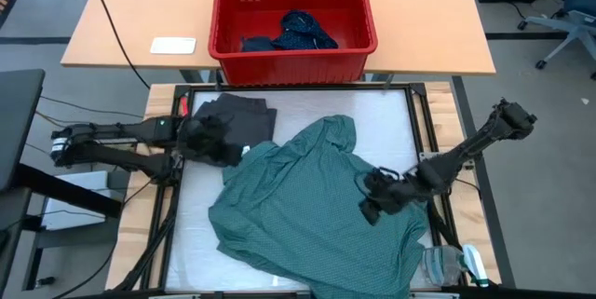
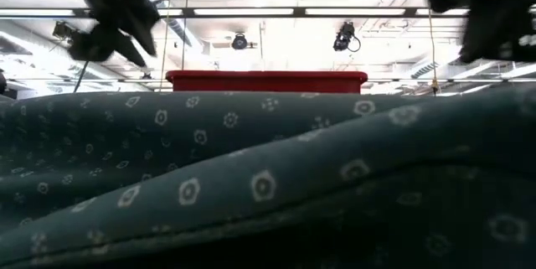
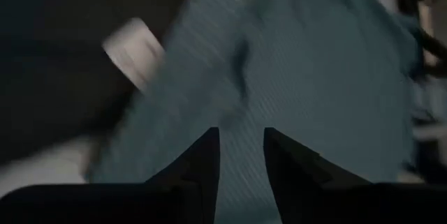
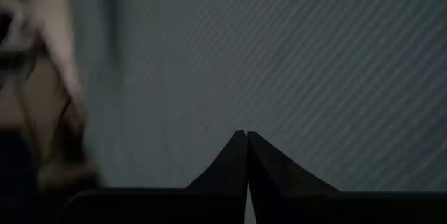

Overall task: Fold laundry
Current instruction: Fold the dark green polo

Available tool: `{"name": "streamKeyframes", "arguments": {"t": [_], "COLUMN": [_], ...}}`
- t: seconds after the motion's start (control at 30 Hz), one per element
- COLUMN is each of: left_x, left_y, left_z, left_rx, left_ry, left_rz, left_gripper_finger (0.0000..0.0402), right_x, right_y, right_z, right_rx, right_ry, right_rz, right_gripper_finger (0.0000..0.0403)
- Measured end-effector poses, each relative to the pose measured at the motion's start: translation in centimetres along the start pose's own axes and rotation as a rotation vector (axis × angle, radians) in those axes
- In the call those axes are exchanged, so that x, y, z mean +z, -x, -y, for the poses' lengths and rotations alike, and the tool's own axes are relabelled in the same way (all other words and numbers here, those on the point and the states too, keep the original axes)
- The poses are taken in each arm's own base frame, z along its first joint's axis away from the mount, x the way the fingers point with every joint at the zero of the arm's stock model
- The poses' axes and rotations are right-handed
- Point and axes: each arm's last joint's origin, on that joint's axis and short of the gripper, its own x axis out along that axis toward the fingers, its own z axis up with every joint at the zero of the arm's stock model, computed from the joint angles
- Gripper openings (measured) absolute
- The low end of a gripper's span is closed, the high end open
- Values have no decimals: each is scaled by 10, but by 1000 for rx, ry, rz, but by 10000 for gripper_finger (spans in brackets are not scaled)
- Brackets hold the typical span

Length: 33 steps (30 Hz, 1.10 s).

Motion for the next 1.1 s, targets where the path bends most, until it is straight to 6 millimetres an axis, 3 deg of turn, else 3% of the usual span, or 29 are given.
{"name": "streamKeyframes", "arguments": {"t": [0.17,0.3,0.43,0.53,0.63,0.87,1.0,1.1], "left_x": [35,66,92,105,116,134,138,138], "left_y": [-31,-65,-94,-101,-99,-72,-52,-38], "left_z": [-13,-36,-72,-99,-121,-156,-164,-158], "left_rx": [90,155,229,299,371,450,451,362], "left_ry": [-105,-135,-94,13,77,186,221,216], "left_rz": [-3,-62,-129,-150,-123,-5,65,102], "left_gripper_finger": [114,114,114,114,113,104,88,76], "right_x": [29,47,56,61,67,81,90,93], "right_y": [-19,-29,-33,-34,-35,-47,-56,-57], "right_z": [6,13,18,22,28,48,62,68], "right_rx": [-30,-36,-29,-44,-82,-279,-363,-404], "right_ry": [-82,-119,-162,-192,-221,-192,-220,-269], "right_rz": [61,28,-3,3,27,136,133,130], "right_gripper_finger": [10,10,10,10,9,10,11,10]}}
